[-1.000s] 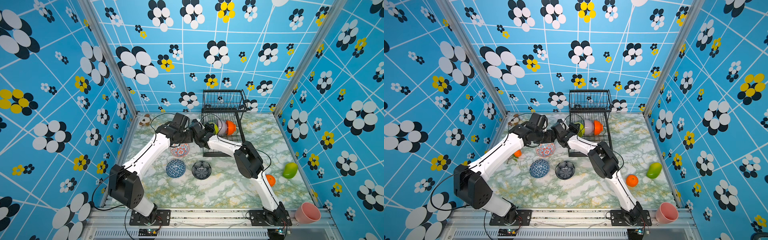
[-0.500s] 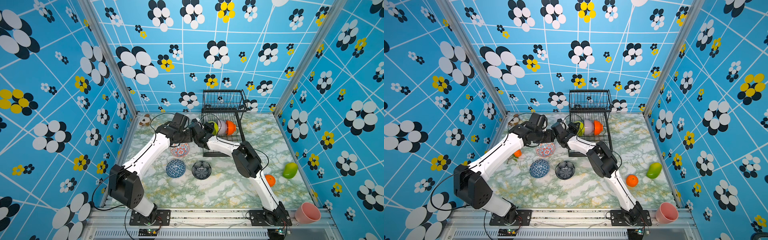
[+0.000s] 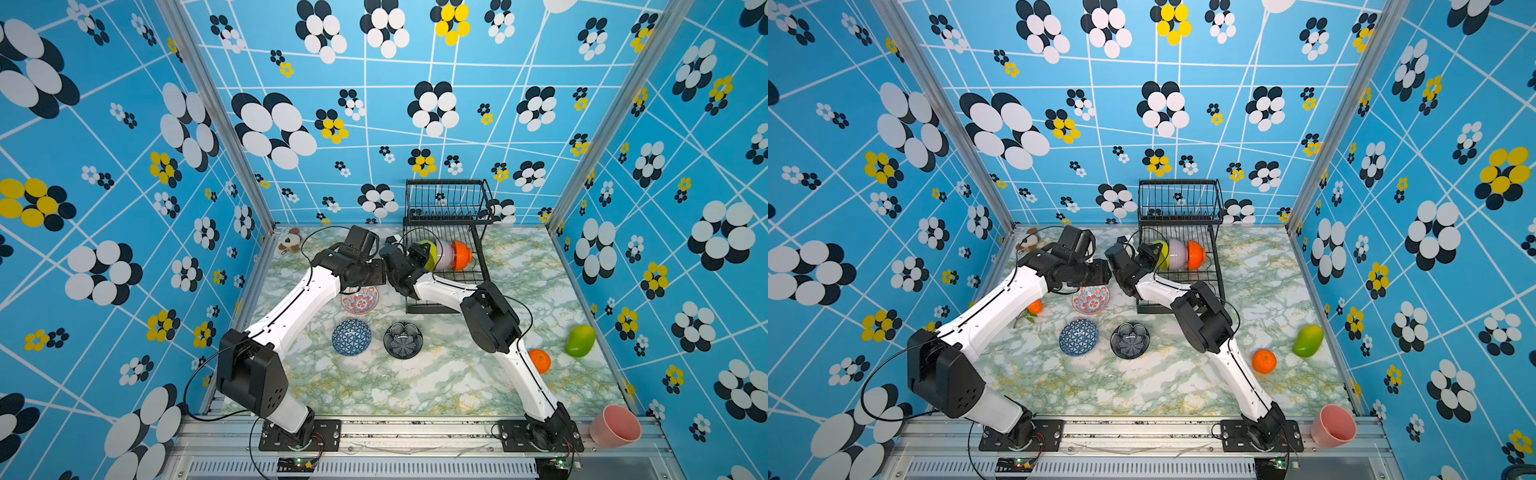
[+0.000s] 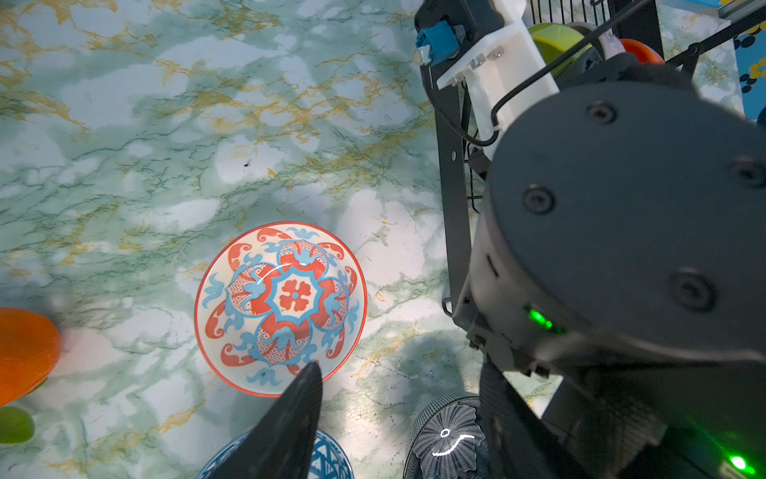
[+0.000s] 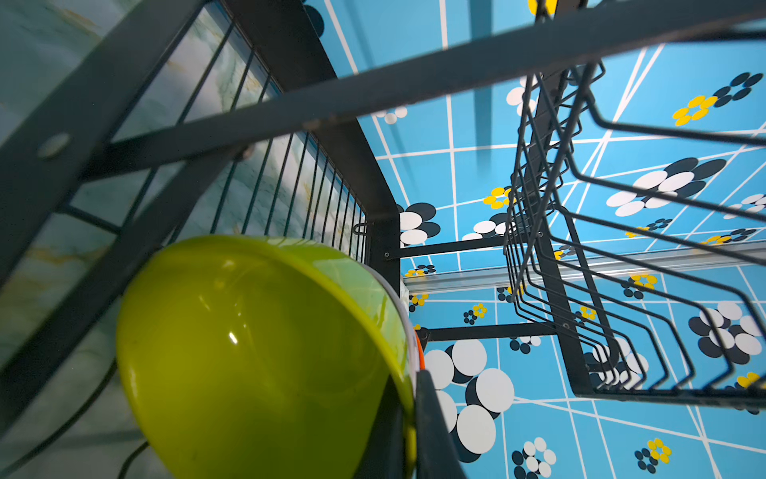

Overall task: Load bowls into a dish rack
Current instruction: Place the bowl in the dish rack.

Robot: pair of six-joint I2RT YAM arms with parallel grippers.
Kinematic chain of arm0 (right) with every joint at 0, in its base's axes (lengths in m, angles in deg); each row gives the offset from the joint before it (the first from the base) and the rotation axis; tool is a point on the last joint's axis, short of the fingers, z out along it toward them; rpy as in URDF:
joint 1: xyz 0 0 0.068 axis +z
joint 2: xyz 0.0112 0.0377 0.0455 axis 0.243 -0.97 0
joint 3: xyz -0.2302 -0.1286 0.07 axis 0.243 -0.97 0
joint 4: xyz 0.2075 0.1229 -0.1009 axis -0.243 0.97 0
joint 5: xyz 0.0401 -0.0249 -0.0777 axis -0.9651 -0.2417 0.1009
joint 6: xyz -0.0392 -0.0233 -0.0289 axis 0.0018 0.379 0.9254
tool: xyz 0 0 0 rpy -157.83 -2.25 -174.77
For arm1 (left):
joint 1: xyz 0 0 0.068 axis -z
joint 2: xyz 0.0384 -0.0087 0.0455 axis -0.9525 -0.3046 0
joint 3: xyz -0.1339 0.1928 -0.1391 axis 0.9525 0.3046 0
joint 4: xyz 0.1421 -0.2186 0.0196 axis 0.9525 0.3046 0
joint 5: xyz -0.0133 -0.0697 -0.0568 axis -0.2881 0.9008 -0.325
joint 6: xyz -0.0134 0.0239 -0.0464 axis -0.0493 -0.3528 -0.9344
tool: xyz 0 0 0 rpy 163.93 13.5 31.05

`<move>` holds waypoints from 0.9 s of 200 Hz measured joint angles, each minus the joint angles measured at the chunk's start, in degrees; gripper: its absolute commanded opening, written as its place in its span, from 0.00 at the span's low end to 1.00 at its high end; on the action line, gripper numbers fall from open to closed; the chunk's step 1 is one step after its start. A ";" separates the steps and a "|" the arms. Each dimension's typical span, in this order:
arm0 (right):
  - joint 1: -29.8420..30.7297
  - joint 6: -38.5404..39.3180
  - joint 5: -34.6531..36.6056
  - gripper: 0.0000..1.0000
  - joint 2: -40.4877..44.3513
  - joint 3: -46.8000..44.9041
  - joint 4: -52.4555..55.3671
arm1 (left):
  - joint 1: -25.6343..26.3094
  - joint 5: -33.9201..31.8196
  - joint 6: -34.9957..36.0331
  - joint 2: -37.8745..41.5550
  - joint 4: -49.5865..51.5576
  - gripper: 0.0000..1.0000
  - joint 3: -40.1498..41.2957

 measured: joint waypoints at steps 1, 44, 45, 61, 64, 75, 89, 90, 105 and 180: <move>0.00 0.02 0.02 0.00 0.00 0.00 -0.04 | 0.00 0.00 0.00 0.00 0.00 0.63 0.00; 0.00 1.51 0.59 0.00 -0.76 0.63 -1.29 | 0.00 -0.02 0.00 0.00 0.00 0.63 0.00; 0.00 1.53 0.59 0.00 -0.76 0.63 -1.29 | 0.00 0.00 0.00 0.00 0.00 0.63 0.02; 0.00 1.84 0.63 0.00 -1.05 1.05 -1.29 | 0.00 -0.02 0.00 0.00 0.00 0.63 0.02; 0.00 1.90 0.66 0.00 -1.11 1.14 -1.29 | 0.00 -0.02 0.00 0.00 0.00 0.63 0.02; 0.00 2.05 0.85 0.00 -1.38 1.40 -1.33 | 0.00 -0.02 0.00 0.00 0.00 0.63 0.02; 0.00 2.25 0.92 0.00 -1.62 1.79 -1.31 | 0.00 -0.02 0.00 0.00 0.00 0.63 0.02; 0.00 2.25 0.92 0.00 -1.62 1.81 -1.29 | 0.00 -0.02 0.00 0.00 0.00 0.63 0.02; -0.04 2.58 1.05 0.00 -1.88 2.12 -1.31 | 0.00 -0.02 0.00 0.00 0.00 0.63 0.02; -0.04 3.41 1.53 0.00 -3.15 3.82 -1.25 | 0.00 -0.02 0.00 0.00 0.00 0.63 0.02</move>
